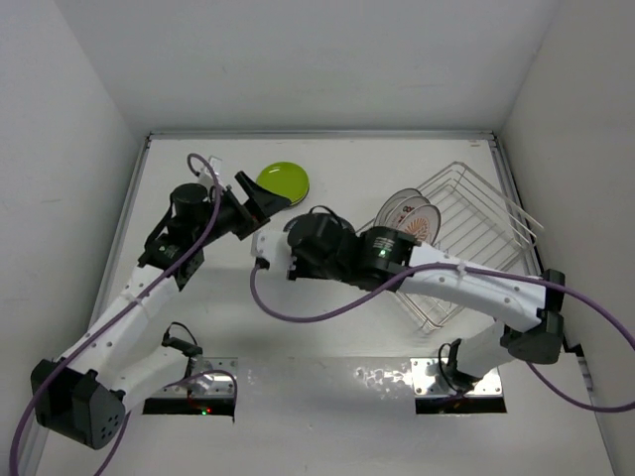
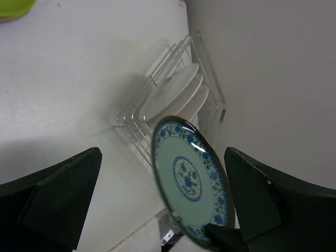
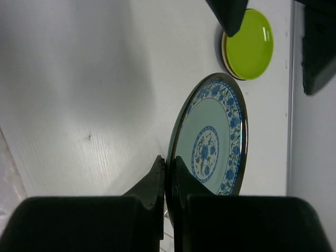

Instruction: Unload the plates from the dish rack

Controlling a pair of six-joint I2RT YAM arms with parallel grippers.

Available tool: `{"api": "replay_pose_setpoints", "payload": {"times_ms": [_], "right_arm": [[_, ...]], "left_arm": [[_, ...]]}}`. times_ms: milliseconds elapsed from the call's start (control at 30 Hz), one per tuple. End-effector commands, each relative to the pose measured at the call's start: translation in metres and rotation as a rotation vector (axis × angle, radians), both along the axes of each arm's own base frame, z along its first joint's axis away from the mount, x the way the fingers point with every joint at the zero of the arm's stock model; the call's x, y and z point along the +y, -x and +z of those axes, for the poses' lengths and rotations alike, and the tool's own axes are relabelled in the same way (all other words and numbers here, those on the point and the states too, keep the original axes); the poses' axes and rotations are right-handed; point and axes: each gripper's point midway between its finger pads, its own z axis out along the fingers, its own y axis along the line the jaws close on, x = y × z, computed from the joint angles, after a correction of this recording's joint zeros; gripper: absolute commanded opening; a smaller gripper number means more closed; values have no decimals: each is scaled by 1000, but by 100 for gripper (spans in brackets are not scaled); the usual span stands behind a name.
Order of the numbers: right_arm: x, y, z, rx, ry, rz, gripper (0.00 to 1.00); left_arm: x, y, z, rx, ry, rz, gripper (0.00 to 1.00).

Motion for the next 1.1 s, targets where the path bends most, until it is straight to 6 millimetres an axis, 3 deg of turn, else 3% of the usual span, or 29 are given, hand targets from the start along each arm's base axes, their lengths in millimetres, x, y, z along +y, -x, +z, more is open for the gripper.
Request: {"api": "replay_pose_setpoints", "payload": {"times_ms": [0, 67, 200, 333, 367, 433, 467, 567, 600, 633, 667, 700, 833, 867, 900, 967, 1000, 1033, 1067], "right_arm": [[-7, -11, 7, -172, 143, 78, 0], [3, -9, 8, -216, 133, 94, 0], [21, -16, 32, -331, 8, 43, 0], [33, -15, 33, -349, -71, 63, 0], [36, -14, 31, -339, -82, 72, 0], [45, -11, 26, -323, -104, 96, 0], [48, -12, 26, -321, -127, 88, 0], [50, -13, 18, -320, -155, 72, 2], [50, -13, 15, -319, -160, 68, 13], [43, -16, 6, -325, -150, 36, 62], [42, -19, 10, -337, -192, -7, 90], [36, -22, 4, -340, -190, -43, 99], [1, -41, 23, -316, -359, -364, 99], [-15, -50, 18, -288, -342, -436, 99], [-24, -56, 26, -266, -377, -495, 99], [-51, -69, 18, -154, -446, -636, 99], [-60, -71, 11, -119, -462, -662, 99], [-67, -73, 9, -95, -485, -682, 99], [-78, -74, 15, -81, -536, -703, 99]], "left_arm": [[-17, 5, -2, 22, 93, -80, 100], [-18, 5, -12, 44, 89, -88, 98], [-18, 10, -40, 93, 56, -104, 89], [-20, 13, -50, 107, 68, -119, 83], [-21, 13, -49, 101, 81, -126, 73], [-26, 12, -44, 80, 111, -148, 62], [-27, 11, -43, 76, 115, -154, 39], [-27, 5, -41, 69, 100, -143, 3], [-23, -3, -41, 62, 81, -103, 0], [-18, -7, -47, 77, 46, -74, 0], [-14, -15, -41, 55, 30, -34, 0], [-2, -25, -53, 89, -19, 51, 0], [34, -68, -58, 76, -142, 294, 0], [42, -79, -61, 76, -167, 343, 0], [56, -96, -75, 98, -216, 425, 0], [63, -124, -63, 67, -225, 476, 0], [69, -142, -83, 104, -262, 499, 0], [73, -154, -84, 100, -295, 513, 0], [78, -174, -68, 69, -306, 555, 0]]}}
